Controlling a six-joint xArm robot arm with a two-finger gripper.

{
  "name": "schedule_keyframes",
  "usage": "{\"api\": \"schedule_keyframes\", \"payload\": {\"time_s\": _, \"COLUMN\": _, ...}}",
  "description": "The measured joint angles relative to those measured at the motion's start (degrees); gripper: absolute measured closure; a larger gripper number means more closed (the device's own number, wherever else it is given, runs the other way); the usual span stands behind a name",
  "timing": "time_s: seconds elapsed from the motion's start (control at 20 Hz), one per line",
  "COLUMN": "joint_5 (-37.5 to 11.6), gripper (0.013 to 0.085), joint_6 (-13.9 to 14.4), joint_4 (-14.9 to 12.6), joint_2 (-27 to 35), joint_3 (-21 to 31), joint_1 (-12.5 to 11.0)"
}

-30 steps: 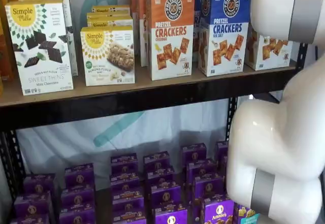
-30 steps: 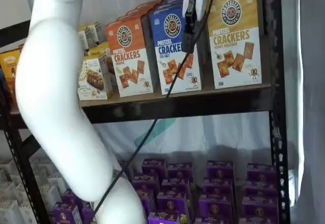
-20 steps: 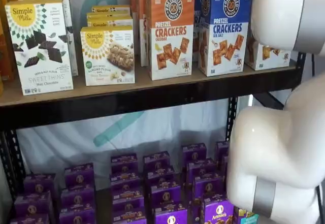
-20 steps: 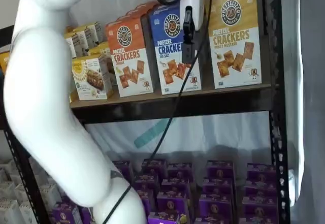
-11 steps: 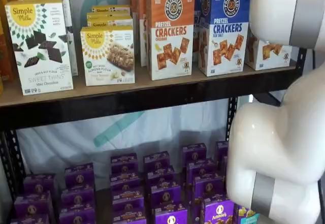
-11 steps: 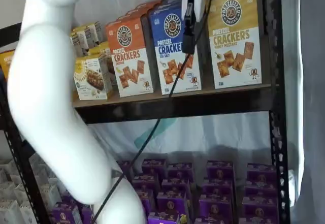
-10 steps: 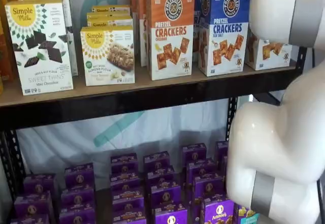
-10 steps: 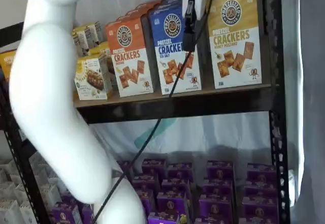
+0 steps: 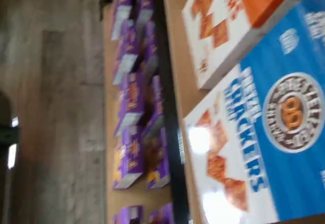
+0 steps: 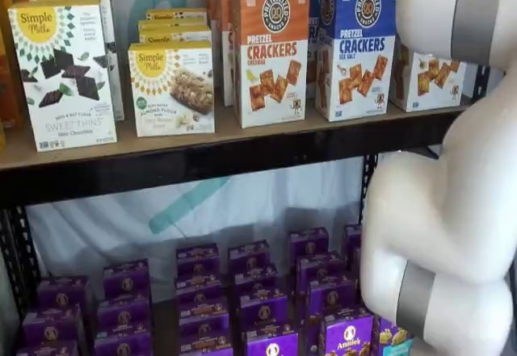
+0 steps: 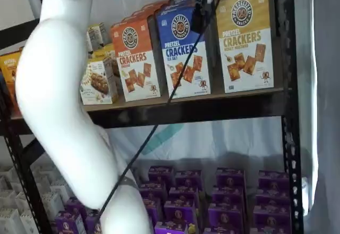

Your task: Retrieve the yellow and white box located on the top shelf, the sixth one from the left

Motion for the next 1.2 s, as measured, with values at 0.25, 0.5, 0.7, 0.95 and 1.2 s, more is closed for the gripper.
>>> {"api": "schedule_keyframes", "payload": {"time_s": 0.25, "joint_5": -6.44, "gripper": 0.0130, "joint_6": 0.38, "joint_4": 7.16, "joint_2": -2.82, "joint_3": 4.72, "joint_1": -2.10}}
{"api": "schedule_keyframes", "payload": {"time_s": 0.5, "joint_5": -13.58, "gripper": 0.0130, "joint_6": -0.27, "joint_4": 8.01, "joint_2": -3.53, "joint_3": 6.85, "joint_1": -0.28}}
{"api": "schedule_keyframes", "payload": {"time_s": 0.7, "joint_5": -19.04, "gripper": 0.0130, "joint_6": -1.39, "joint_4": 6.62, "joint_2": -3.23, "joint_3": 7.52, "joint_1": 1.89}}
{"api": "schedule_keyframes", "payload": {"time_s": 0.95, "joint_5": -21.25, "gripper": 0.0130, "joint_6": -1.81, "joint_4": 4.41, "joint_2": -0.85, "joint_3": 5.11, "joint_1": 3.55}}
{"api": "schedule_keyframes", "payload": {"time_s": 1.2, "joint_5": -20.97, "gripper": 0.0130, "joint_6": -1.87, "joint_4": 1.36, "joint_2": 1.78, "joint_3": 1.78, "joint_1": 4.75}}
